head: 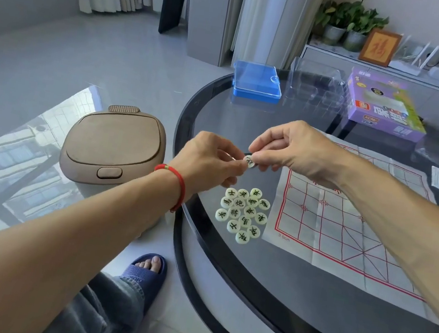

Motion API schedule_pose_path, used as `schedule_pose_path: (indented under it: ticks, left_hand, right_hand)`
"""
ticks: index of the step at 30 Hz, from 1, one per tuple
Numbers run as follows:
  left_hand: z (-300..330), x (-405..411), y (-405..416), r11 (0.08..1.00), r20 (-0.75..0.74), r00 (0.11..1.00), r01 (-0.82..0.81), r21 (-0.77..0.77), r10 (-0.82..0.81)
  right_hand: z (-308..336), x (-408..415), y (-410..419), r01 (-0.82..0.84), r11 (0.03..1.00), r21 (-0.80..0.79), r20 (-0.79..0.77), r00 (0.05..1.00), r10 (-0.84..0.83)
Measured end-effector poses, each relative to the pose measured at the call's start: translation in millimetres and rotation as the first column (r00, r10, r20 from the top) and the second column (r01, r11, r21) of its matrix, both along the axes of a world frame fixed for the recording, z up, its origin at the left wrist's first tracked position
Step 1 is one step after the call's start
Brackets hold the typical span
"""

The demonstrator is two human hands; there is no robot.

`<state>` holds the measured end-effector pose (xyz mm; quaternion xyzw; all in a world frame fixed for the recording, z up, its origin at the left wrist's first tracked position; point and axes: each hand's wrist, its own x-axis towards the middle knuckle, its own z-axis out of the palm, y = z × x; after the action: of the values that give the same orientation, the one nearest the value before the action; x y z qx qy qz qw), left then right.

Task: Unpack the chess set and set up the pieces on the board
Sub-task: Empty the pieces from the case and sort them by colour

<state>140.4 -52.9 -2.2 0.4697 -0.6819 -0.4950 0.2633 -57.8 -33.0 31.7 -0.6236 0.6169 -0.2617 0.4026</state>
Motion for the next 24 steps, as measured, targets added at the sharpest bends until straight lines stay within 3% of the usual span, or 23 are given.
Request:
schedule_pose_path:
  ticks: [3,6,9,12,20,24]
  left_hand:
    - [4,1,1,1.000,0.040,0.999,-0.006,0.004,0.006]
    - [9,7,2,0.996,0.248,0.969,0.023,-0.083,-0.001]
    - [7,14,6,0.950,0.417,0.907,0.072,-0.305,0.065]
    - [-1,17,13,0.908,0.475,0.875,0.123,-0.400,0.090]
    - [-12,16,15,0.879,0.518,0.848,0.157,-0.451,0.114]
    - [-14,15,18,0.874,0.496,0.861,0.151,-0.462,0.113]
  right_hand:
    - [-1,8,3,-0.040,0.999,0.011,-0.029,0.999,0.040]
    - [-8,-1,0,0.010,0.998,-0.062,-0.227,0.974,-0.024]
    - [-14,-16,-1,-0.040,0.987,-0.153,-0.575,0.816,-0.056]
    - [-19,-23,9,-0.085,0.996,-0.020,-0.747,0.663,0.042]
    - [-11,-53,45,0.005,0.973,0.230,-0.811,0.553,0.189]
    - [-17,-66,62,0.007,0.964,0.265,-0.801,0.558,0.216]
